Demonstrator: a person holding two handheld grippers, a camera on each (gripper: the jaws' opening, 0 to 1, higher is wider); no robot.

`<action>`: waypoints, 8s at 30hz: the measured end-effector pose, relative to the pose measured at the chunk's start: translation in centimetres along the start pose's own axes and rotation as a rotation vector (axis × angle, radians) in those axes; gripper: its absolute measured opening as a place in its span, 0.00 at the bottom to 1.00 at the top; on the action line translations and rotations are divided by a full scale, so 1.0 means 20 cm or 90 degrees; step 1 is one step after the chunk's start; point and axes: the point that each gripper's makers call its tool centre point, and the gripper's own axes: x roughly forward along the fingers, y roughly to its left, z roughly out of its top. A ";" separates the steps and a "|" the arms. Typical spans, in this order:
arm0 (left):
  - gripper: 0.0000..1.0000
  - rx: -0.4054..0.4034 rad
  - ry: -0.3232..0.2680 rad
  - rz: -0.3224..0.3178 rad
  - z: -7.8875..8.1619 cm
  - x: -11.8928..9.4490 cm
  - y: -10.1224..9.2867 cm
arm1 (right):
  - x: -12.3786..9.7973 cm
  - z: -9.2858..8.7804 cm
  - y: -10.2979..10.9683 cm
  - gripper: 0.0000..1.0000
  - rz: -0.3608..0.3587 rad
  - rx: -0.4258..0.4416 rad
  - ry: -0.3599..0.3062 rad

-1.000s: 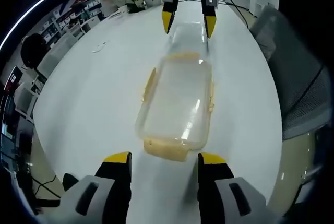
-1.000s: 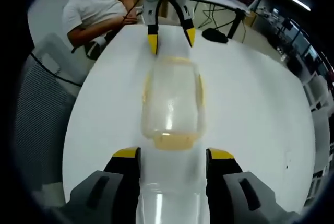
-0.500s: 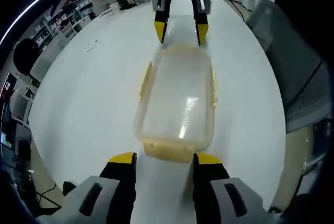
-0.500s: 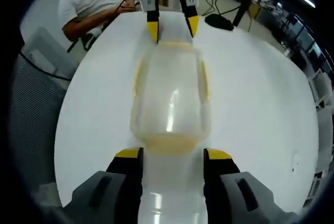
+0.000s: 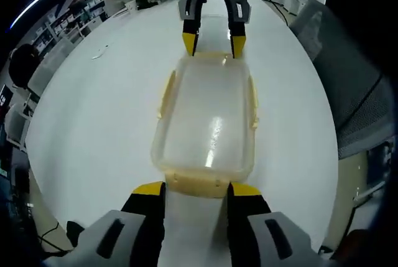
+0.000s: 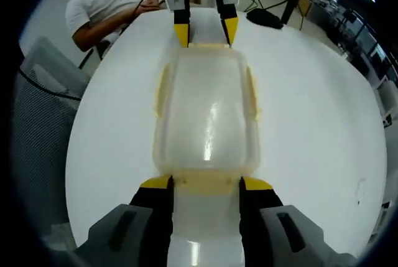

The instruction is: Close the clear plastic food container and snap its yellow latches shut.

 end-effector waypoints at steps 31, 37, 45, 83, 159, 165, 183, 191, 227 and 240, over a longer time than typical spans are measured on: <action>0.33 0.046 0.001 -0.078 0.04 0.03 -0.04 | -0.01 -0.01 0.02 0.37 0.002 -0.021 -0.005; 0.32 0.043 0.006 -0.076 0.04 0.02 -0.06 | -0.02 -0.02 0.03 0.36 -0.001 -0.033 -0.004; 0.32 0.043 0.015 -0.075 0.03 -0.03 -0.07 | -0.06 0.02 0.03 0.36 -0.002 -0.031 -0.018; 0.33 0.062 0.002 -0.058 0.45 -0.33 -0.09 | -0.53 -0.05 0.09 0.36 -0.030 -0.042 -0.050; 0.33 0.052 -0.047 -0.093 1.21 0.18 -0.18 | -0.78 -0.95 0.05 0.37 -0.015 -0.023 0.069; 0.33 0.054 -0.047 -0.094 1.23 0.21 -0.18 | -0.77 -0.99 0.05 0.37 -0.012 -0.021 0.080; 0.33 0.064 -0.036 -0.098 1.22 0.25 -0.19 | -0.75 -1.01 0.04 0.37 -0.013 -0.020 0.081; 0.34 0.069 -0.039 -0.096 1.22 0.26 -0.19 | -0.74 -1.05 0.04 0.35 -0.021 -0.023 0.092; 0.35 -0.198 -0.127 0.066 1.22 0.10 -0.11 | -0.91 -0.97 0.04 0.34 -0.151 0.195 -0.040; 0.35 -0.340 -0.174 0.100 1.26 0.13 -0.14 | -0.87 -0.94 0.06 0.35 -0.164 0.349 -0.120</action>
